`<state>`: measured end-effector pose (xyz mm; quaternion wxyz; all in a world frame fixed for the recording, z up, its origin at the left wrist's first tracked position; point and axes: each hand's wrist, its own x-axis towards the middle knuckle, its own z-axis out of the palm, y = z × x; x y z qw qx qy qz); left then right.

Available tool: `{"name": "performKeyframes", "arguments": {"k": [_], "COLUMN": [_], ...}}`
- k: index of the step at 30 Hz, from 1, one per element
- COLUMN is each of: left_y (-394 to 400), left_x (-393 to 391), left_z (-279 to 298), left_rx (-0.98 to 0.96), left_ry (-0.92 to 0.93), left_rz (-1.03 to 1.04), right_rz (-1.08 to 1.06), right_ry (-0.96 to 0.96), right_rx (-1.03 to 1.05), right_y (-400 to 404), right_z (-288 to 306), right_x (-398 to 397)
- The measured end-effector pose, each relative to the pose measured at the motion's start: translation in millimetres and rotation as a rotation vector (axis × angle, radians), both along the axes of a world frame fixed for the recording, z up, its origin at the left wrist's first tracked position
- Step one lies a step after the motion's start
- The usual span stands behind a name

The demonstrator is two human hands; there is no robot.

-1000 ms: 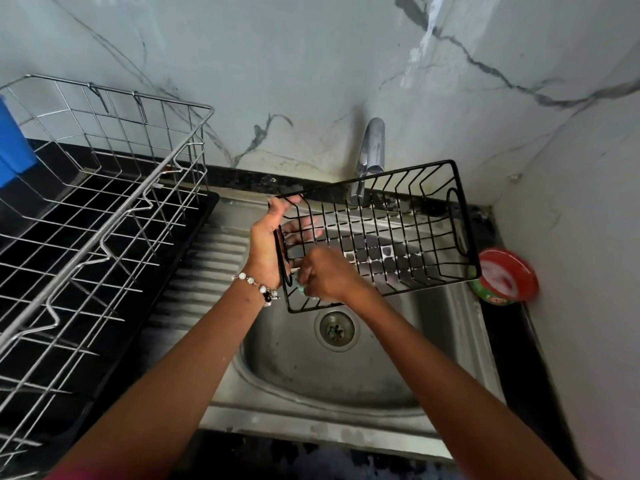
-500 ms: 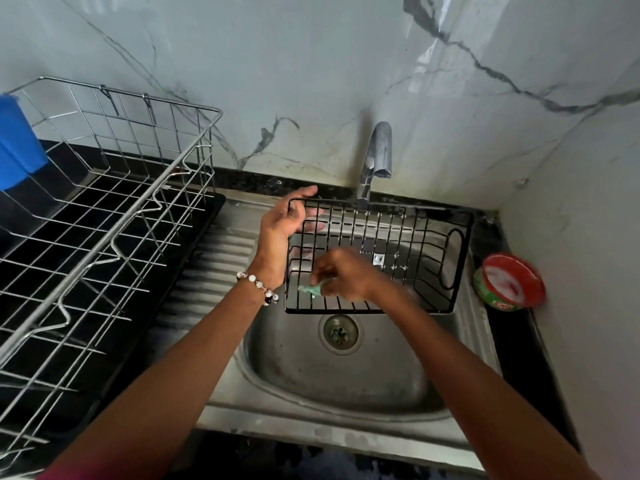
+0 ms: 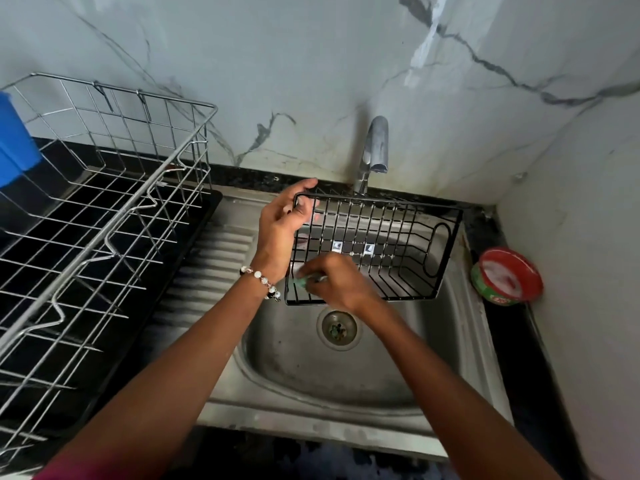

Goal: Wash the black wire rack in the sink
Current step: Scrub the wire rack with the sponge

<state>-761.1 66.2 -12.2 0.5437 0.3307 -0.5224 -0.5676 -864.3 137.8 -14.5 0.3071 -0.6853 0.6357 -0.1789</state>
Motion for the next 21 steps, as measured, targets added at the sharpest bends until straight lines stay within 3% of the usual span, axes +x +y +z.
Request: {"name": "performKeyframes", "arguments": {"k": [5, 10, 13, 17, 21], "left_y": [-0.9, 2.7, 7.7, 9.7, 1.9], "left_x": [11.9, 11.6, 4.2, -3.0, 5.5], "left_z": [-1.0, -0.5, 2.0, 2.4, -0.4], "left_rx": [-0.051, -0.112, -0.140, -0.195, -0.212], "left_ry": [-0.053, -0.080, -0.074, -0.097, -0.163], "left_rz": [0.019, 0.038, 0.071, 0.106, 0.131], "right_rz": [-0.113, -0.333, -0.360, -0.230, -0.104], "right_ry": [0.158, 0.441, 0.384, 0.256, 0.060], "right_rx": [0.035, 0.100, 0.019, -0.040, -0.075], "right_y": [6.7, 8.0, 7.0, 0.7, 2.1], "right_z": [-11.6, -19.6, -14.2, -2.9, 2.5], "right_x": [-56.3, -71.1, -35.0, 28.5, 33.2]}}
